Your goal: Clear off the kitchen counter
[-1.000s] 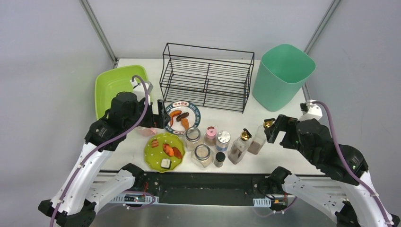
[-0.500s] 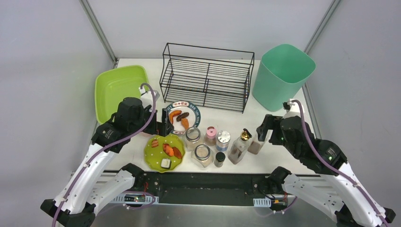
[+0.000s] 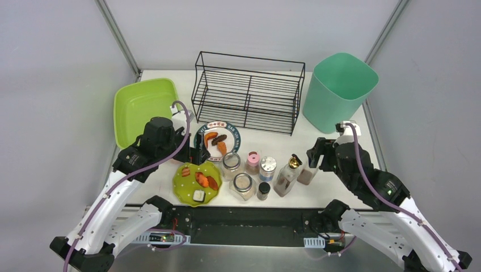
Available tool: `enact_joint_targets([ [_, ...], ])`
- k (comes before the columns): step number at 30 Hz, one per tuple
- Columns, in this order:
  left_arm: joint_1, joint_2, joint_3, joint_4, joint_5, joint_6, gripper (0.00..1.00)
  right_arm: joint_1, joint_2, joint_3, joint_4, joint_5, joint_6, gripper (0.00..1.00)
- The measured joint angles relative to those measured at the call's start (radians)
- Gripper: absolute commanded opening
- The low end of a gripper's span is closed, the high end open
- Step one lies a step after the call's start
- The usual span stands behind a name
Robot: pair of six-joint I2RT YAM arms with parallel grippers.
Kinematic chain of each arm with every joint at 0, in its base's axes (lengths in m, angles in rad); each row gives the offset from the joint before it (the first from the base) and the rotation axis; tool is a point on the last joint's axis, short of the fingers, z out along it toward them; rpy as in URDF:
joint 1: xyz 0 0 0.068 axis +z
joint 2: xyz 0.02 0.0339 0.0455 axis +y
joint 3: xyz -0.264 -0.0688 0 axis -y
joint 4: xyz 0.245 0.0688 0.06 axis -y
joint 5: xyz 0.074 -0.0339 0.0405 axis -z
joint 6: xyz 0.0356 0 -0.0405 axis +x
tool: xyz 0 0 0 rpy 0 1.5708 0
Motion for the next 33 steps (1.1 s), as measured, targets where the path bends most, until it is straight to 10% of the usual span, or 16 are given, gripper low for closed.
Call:
enact_joint_targets([
  [33, 0.0, 0.012, -0.016, 0.004, 0.0, 0.0, 1.0, 0.002, -0.032, -0.091, 0.105, 0.062, -0.108, 0.22],
])
